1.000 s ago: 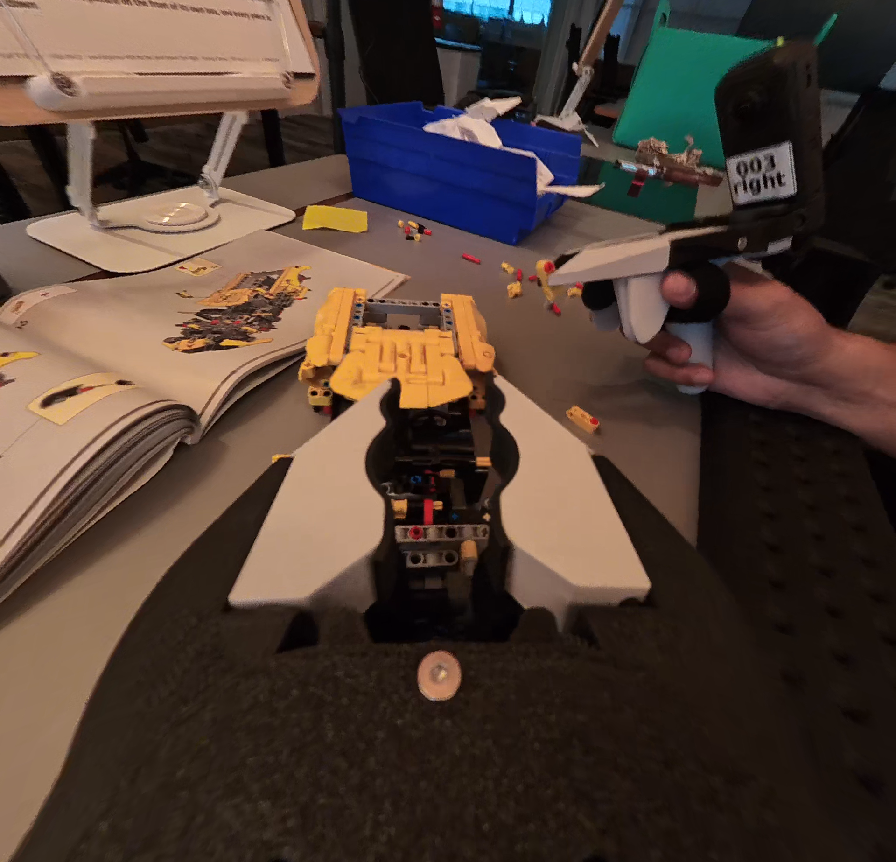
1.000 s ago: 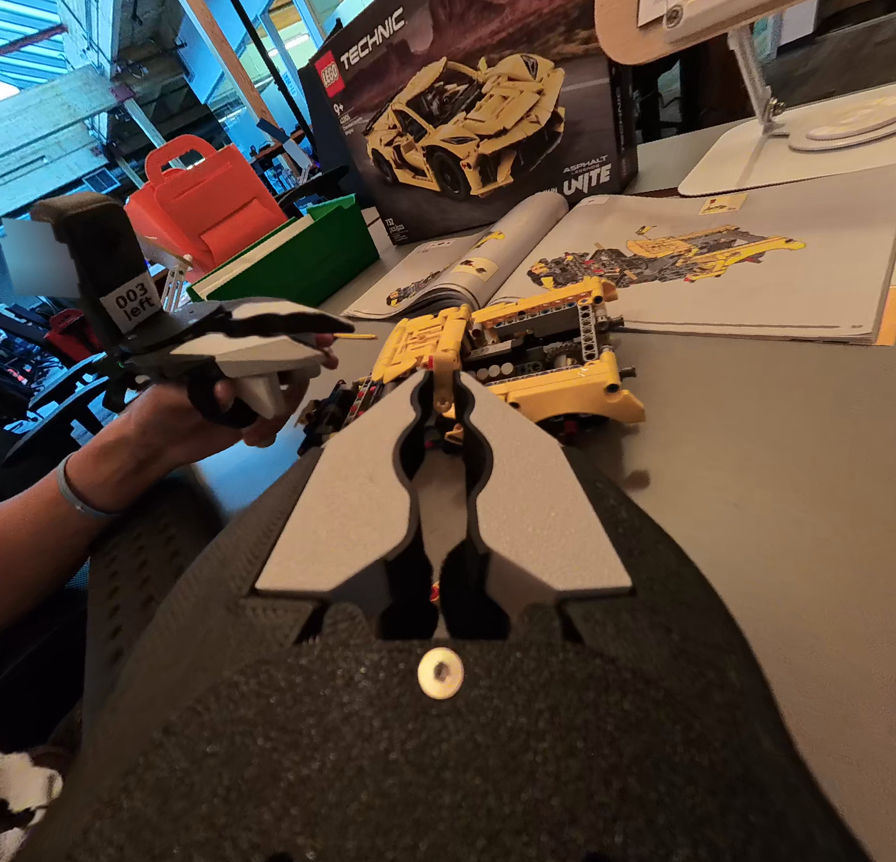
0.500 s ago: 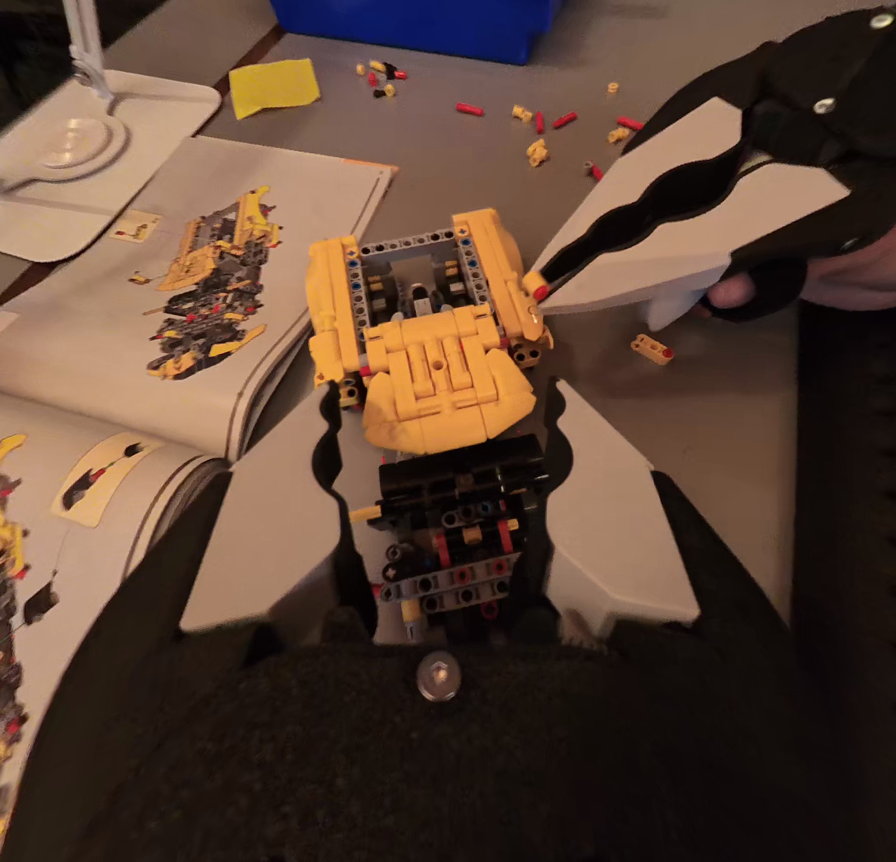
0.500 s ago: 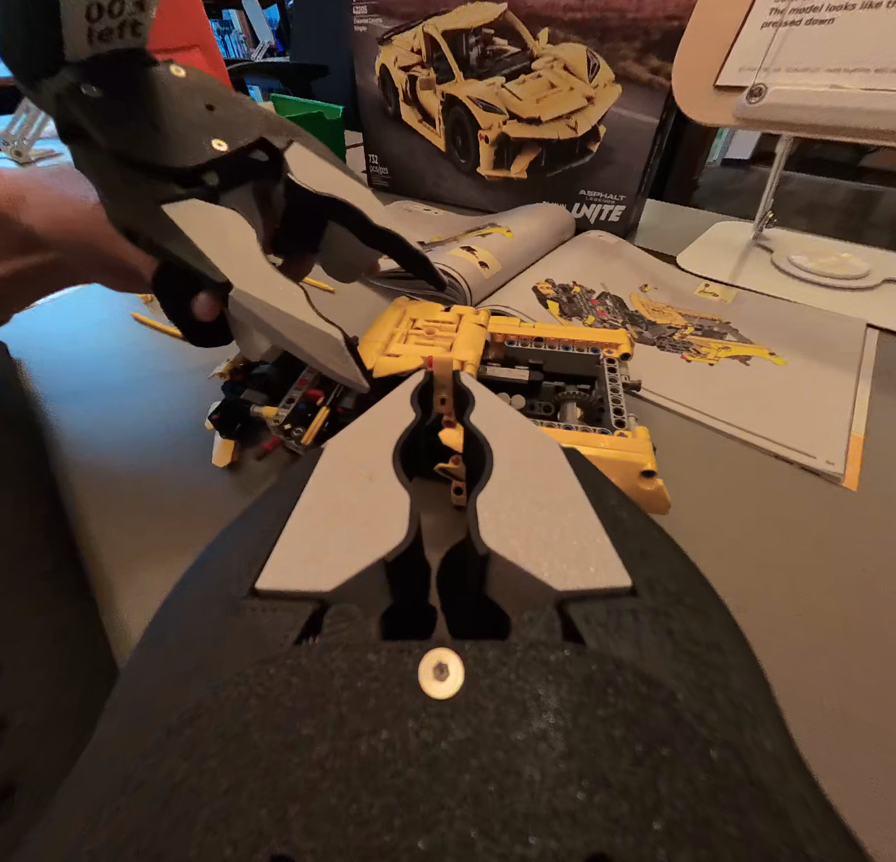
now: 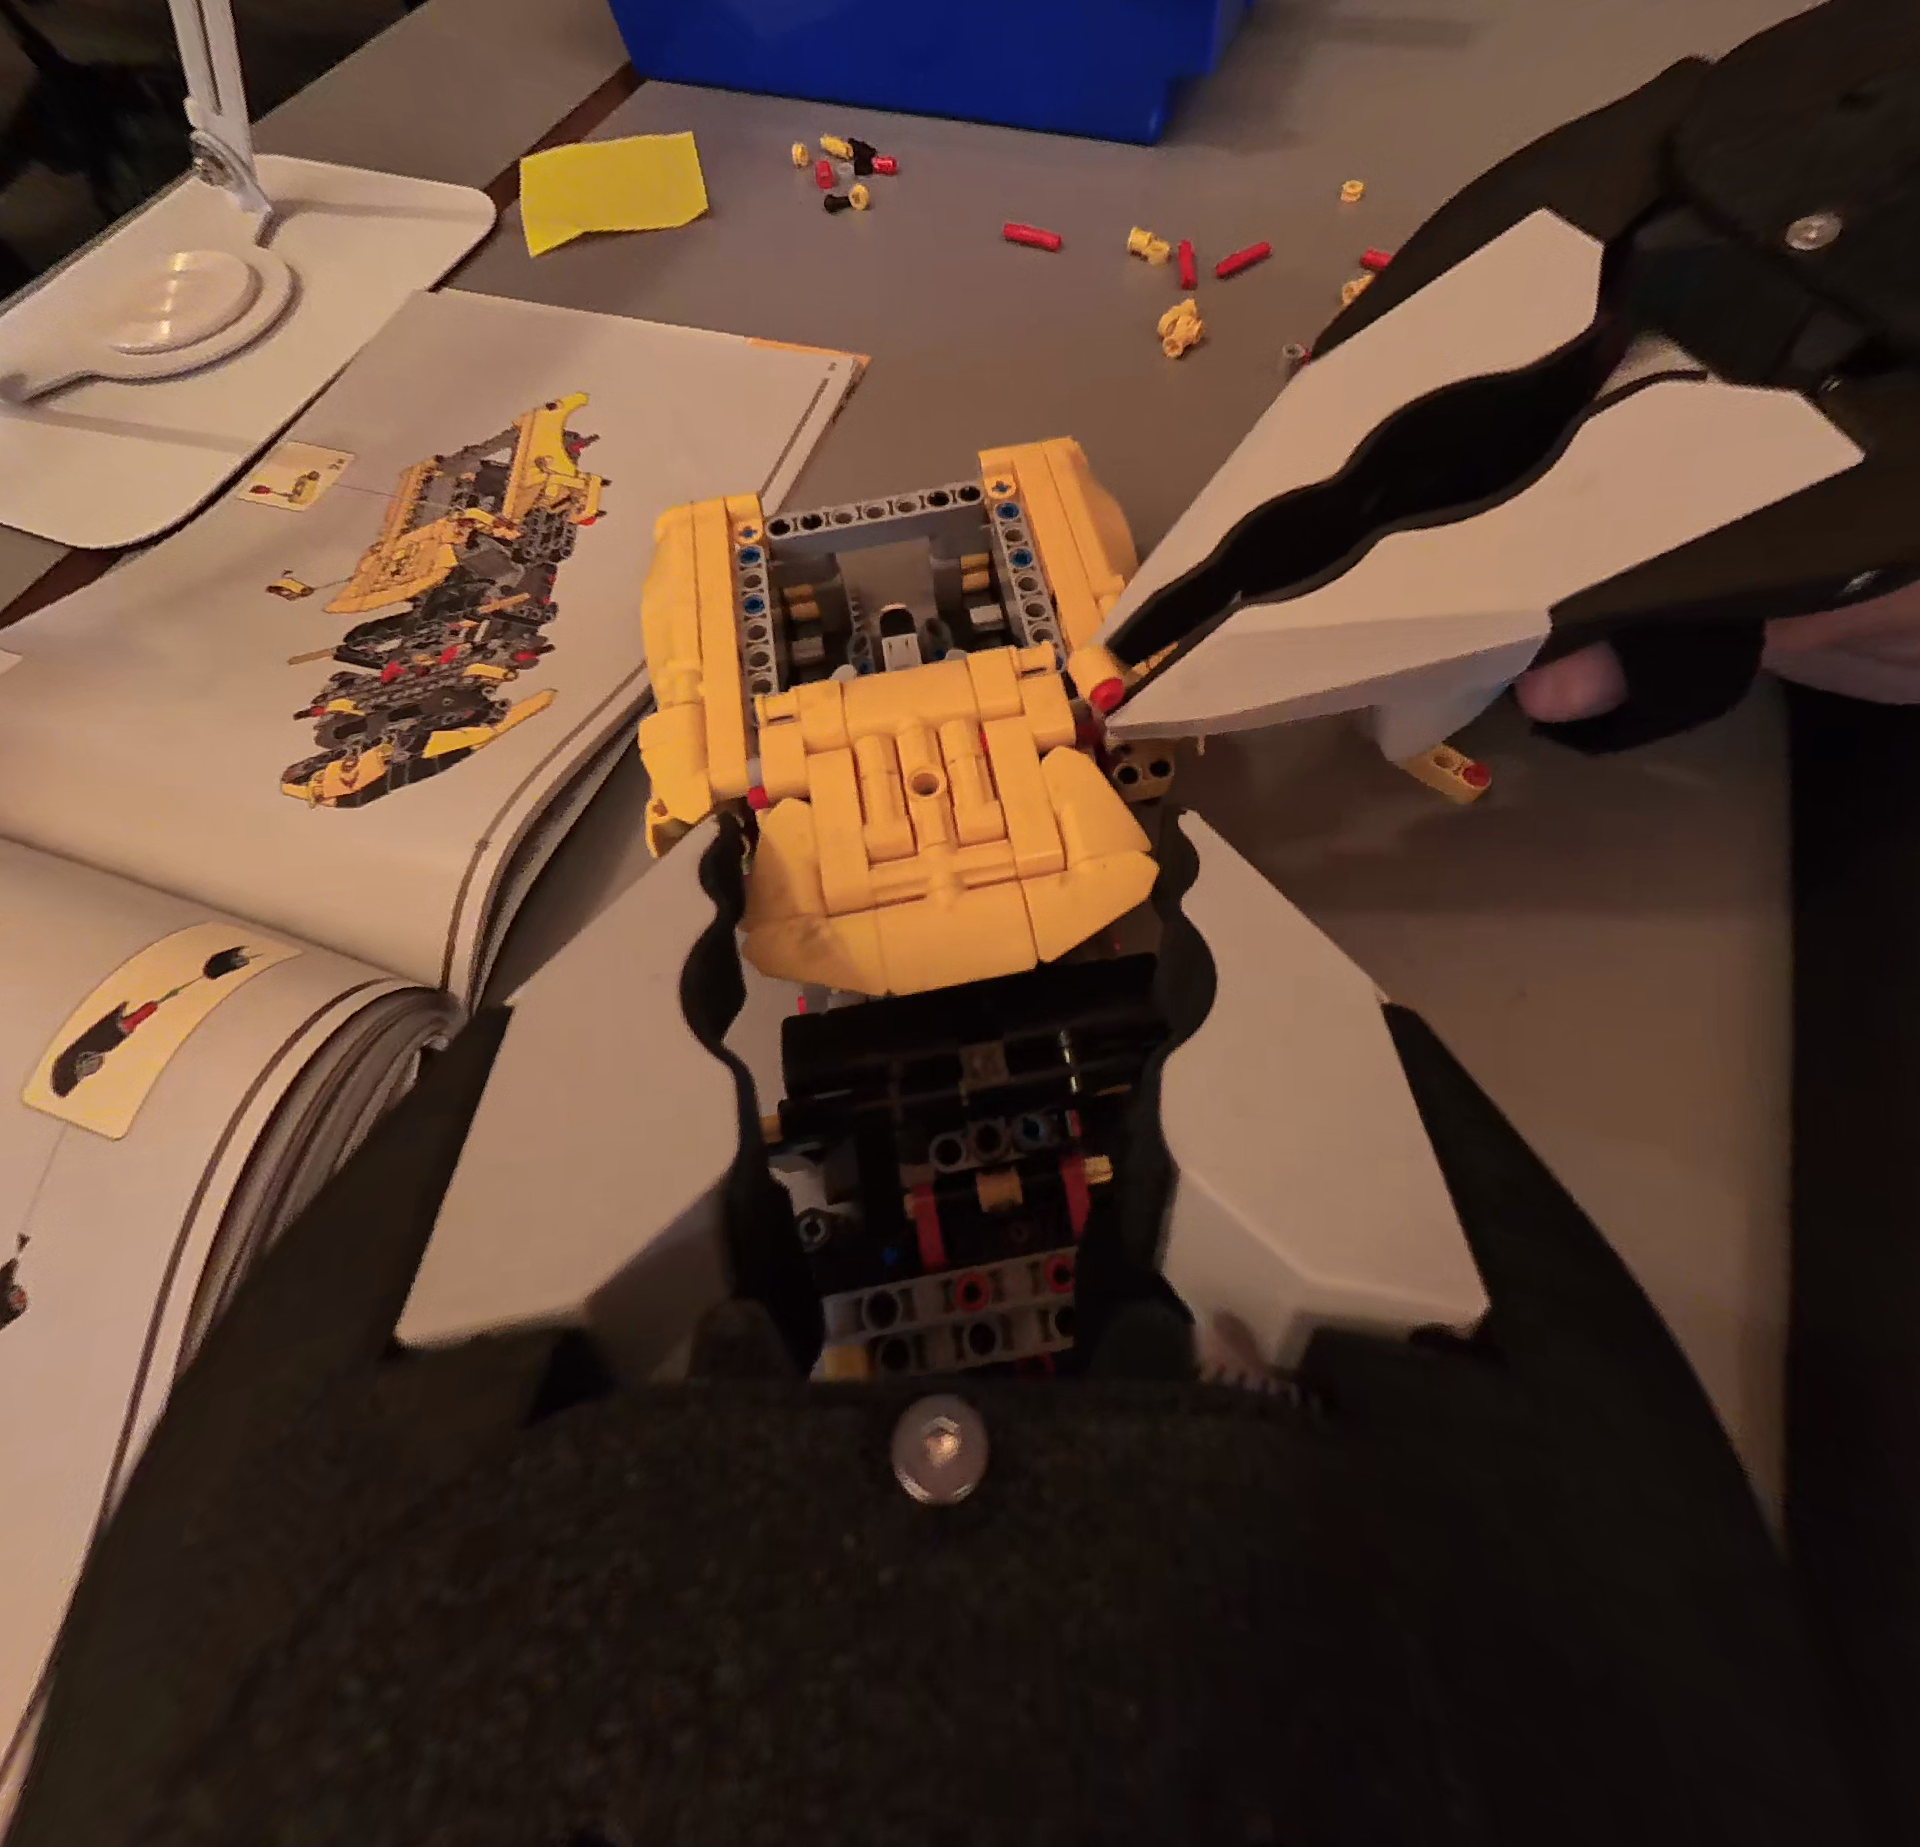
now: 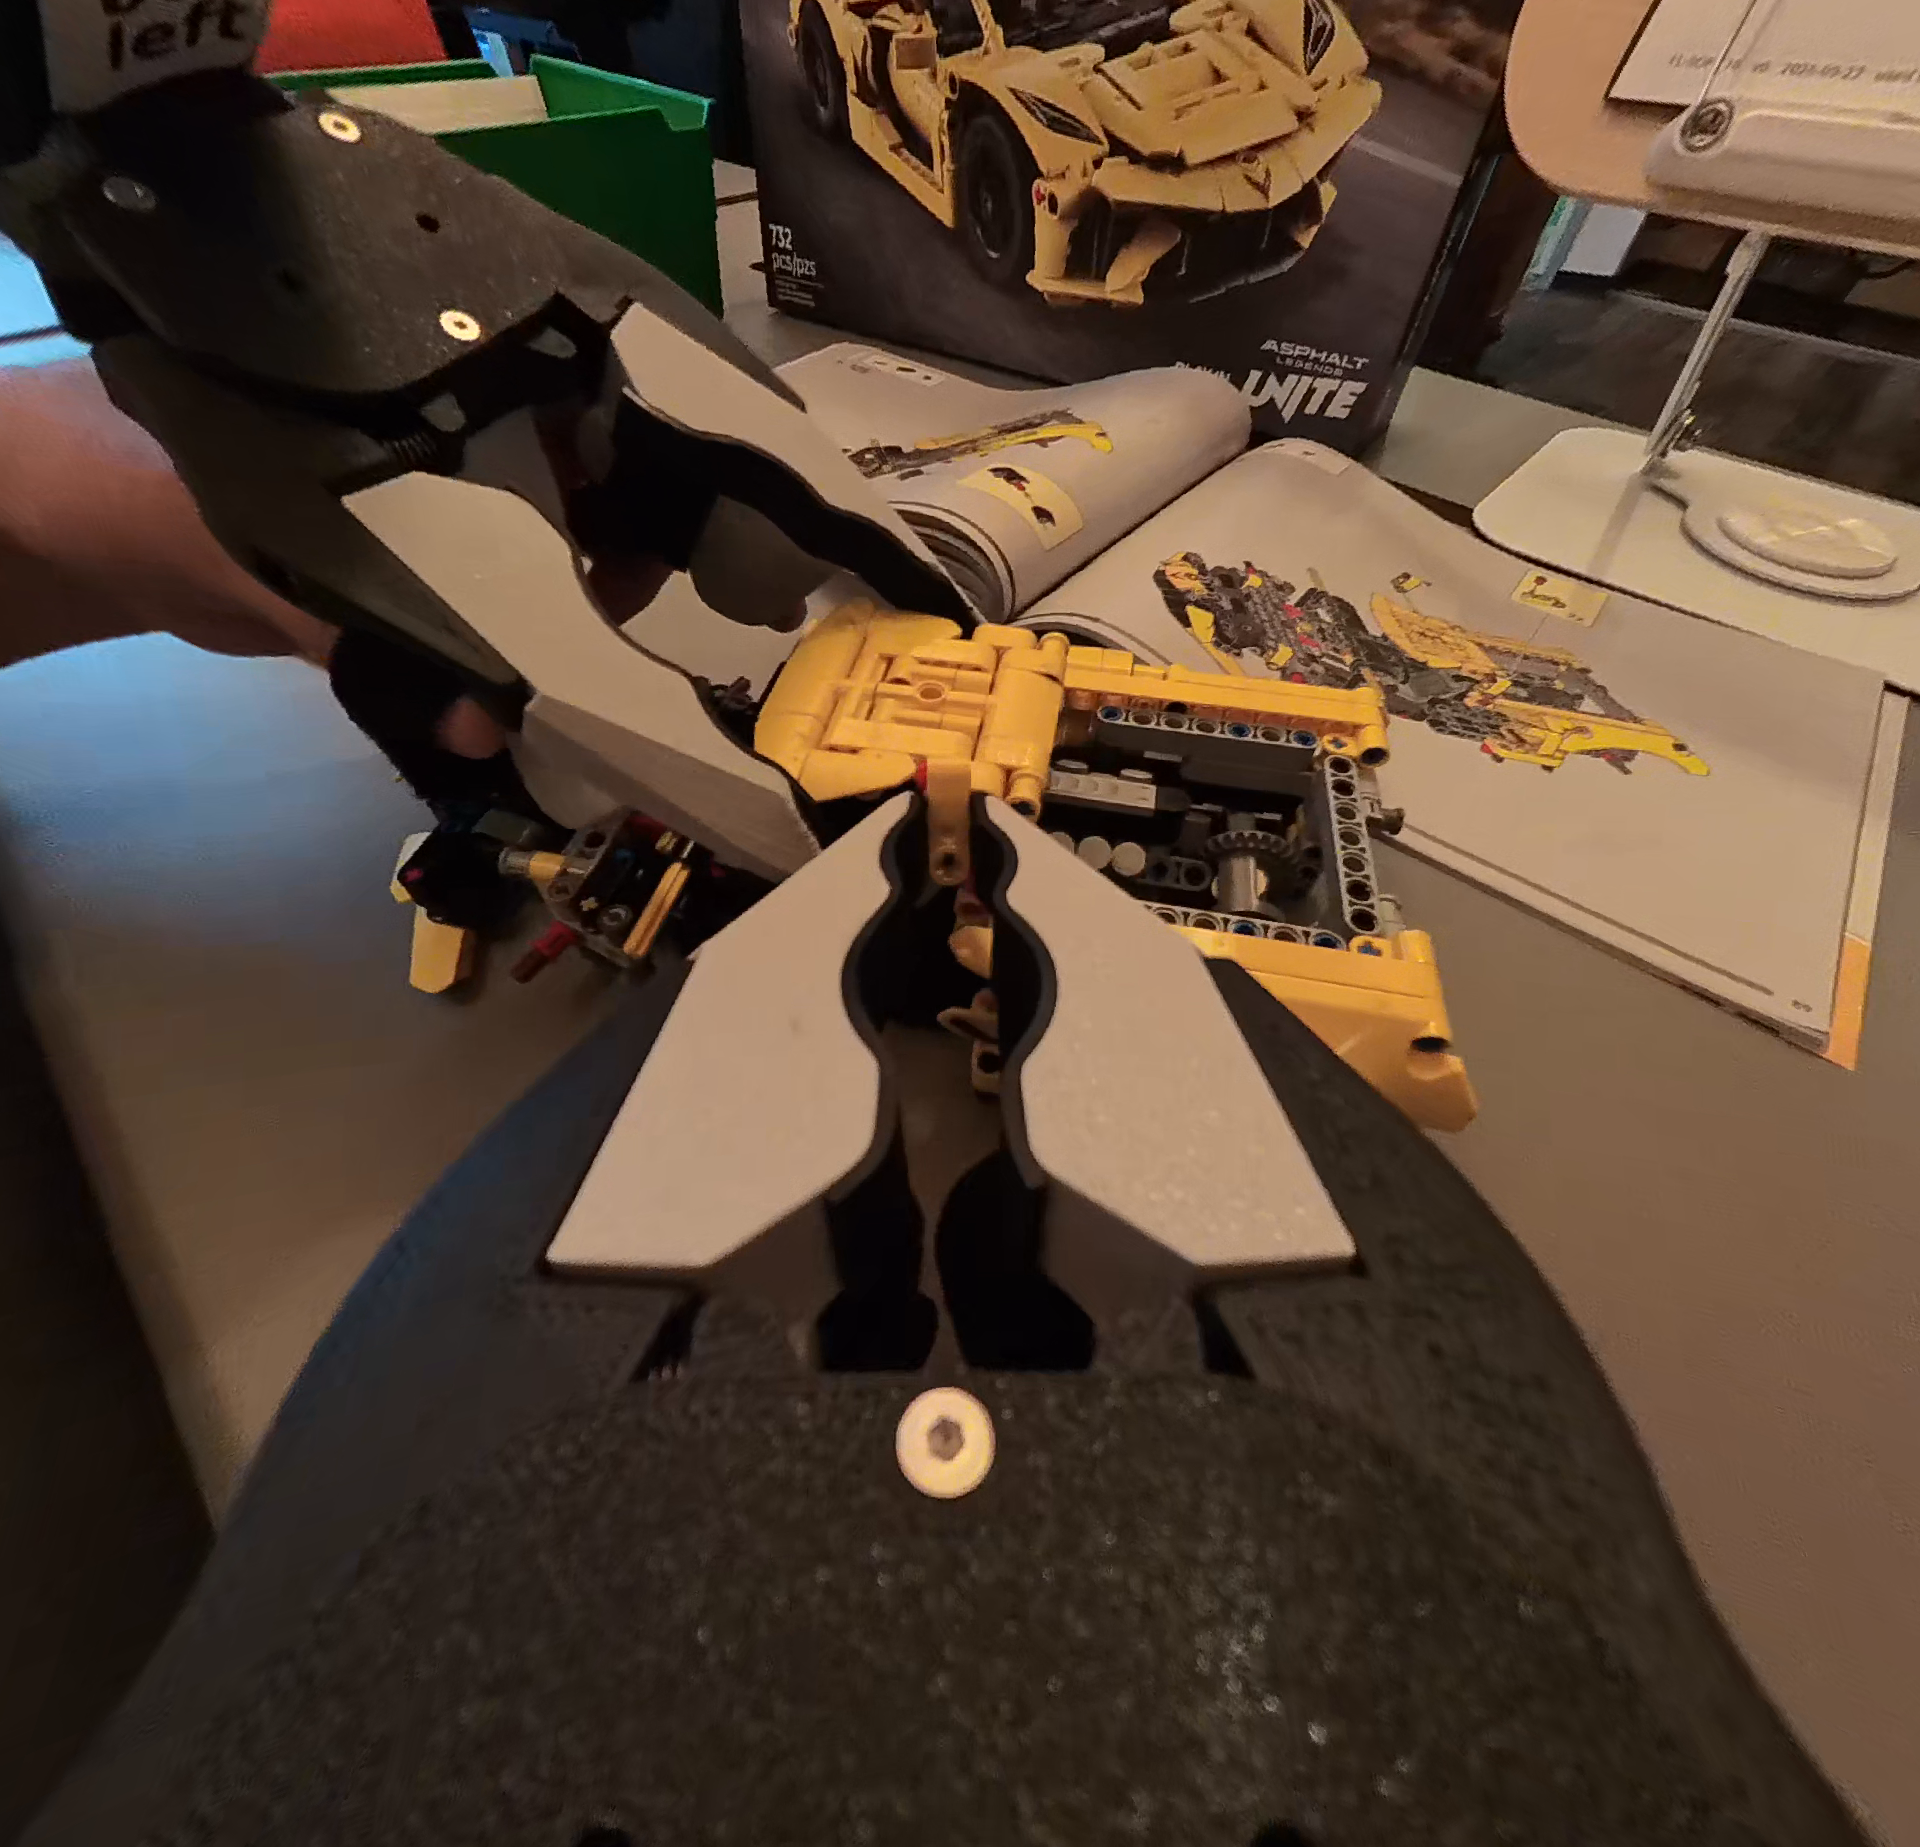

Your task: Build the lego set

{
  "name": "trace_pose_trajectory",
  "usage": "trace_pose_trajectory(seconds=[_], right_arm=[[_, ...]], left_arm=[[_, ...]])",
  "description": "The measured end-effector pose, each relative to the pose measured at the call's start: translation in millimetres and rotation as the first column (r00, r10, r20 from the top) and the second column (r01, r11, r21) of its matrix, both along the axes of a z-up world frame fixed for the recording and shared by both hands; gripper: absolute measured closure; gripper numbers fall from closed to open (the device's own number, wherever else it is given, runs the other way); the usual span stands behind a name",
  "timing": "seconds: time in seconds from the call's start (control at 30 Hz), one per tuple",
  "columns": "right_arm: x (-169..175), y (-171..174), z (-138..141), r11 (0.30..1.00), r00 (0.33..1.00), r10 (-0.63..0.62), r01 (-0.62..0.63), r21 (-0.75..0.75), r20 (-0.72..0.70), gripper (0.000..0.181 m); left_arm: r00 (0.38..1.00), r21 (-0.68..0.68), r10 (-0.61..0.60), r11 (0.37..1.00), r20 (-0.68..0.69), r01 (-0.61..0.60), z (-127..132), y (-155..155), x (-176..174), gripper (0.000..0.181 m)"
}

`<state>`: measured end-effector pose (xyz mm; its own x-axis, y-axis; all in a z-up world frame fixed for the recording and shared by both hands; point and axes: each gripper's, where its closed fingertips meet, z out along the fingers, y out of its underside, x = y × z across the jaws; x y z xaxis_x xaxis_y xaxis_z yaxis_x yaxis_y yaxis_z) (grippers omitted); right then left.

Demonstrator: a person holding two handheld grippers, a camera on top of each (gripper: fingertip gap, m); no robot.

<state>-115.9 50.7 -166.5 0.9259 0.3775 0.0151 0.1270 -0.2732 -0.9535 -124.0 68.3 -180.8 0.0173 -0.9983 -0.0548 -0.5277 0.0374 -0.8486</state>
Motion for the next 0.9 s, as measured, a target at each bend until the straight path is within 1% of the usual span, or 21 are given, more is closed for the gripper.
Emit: trace_pose_trajectory(seconds=[0.17,0.23,0.37,0.4,0.43,0.47,0.5,0.53,0.57,0.6,0.67,0.7,0.77,0.83,0.87,0.9], right_arm=[[6,1,3,1.0,0.999,-0.018,0.018,0.005,-0.048,0.175],[13,1,13,0.998,0.995,-0.04,0.043,0.039,-0.092,0.174],[23,-4,39,0.99,0.968,-0.038,0.07,0.121,-0.249,0.175],[24,-5,44,0.989,0.96,-0.032,0.071,0.132,-0.28,0.175],[24,-5,49,0.987,0.953,-0.019,0.066,0.146,-0.302,0.174],[24,-4,51,0.987,0.948,-0.01,0.06,0.148,-0.318,0.174],[25,-2,55,0.987,0.943,-0.01,0.063,0.15,-0.332,0.174],[26,1,58,0.986,0.94,-0.006,0.063,0.157,-0.341,0.174],[26,3,58,0.987,0.94,0.001,0.054,0.154,-0.34,0.174],[26,6,56,0.989,0.943,0.0,0.05,0.142,-0.334,0.174],[27,7,50,0.991,0.943,-0.006,0.051,0.127,-0.332,0.174],[28,6,48,0.992,0.945,-0.006,0.048,0.119,-0.326,0.174],[32,2,43,0.993,0.954,-0.018,0.051,0.103,-0.298,0.174],[34,-5,42,0.994,0.955,-0.021,0.052,0.099,-0.296,0.174],[35,-9,41,0.994,0.952,-0.019,0.05,0.093,-0.306,0.175],[35,-14,40,0.995,0.948,-0.017,0.048,0.09,-0.317,0.175]], left_arm=[[0.999,-0.047,0.028,0.998,-0.018,-0.029,1,3,-1,0.102],[0.999,-0.081,0.035,0.996,-0.018,-0.037,1,3,-2,0.102],[0.998,-0.208,0.055,0.977,0.019,-0.05,8,6,-3,0.102],[0.997,-0.255,0.067,0.965,0.036,-0.055,11,8,-4,0.12],[0.993,-0.315,0.101,0.946,0.065,-0.076,16,15,-7,0.154],[0.987,-0.389,0.116,0.919,0.108,-0.065,23,20,-10,0.176],[0.983,-0.457,0.089,0.89,0.158,-0.007,31,19,-13,0.176],[0.982,-0.494,0.084,0.869,0.171,0.012,34,21,-17,0.172],[0.981,-0.498,0.098,0.867,0.169,-0.001,34,27,-20,0.167],[0.98,-0.474,0.101,0.88,0.171,-0.007,35,29,-23,0.167],[0.982,-0.389,0.083,0.921,0.17,-0.011,37,28,-26,0.159],[0.985,-0.328,0.064,0.945,0.163,-0.007,37,26,-27,0.157],[0.993,-0.161,0.004,0.987,0.116,0.014,33,23,-30,0.152],[0.996,-0.002,-0.056,0.998,0.073,0.056,31,25,-32,0.151],[0.993,0.041,-0.099,0.995,0.062,0.096,34,23,-32,0.147],[0.987,0.056,-0.154,0.987,0.054,0.152,38,18,-33,0.14]])
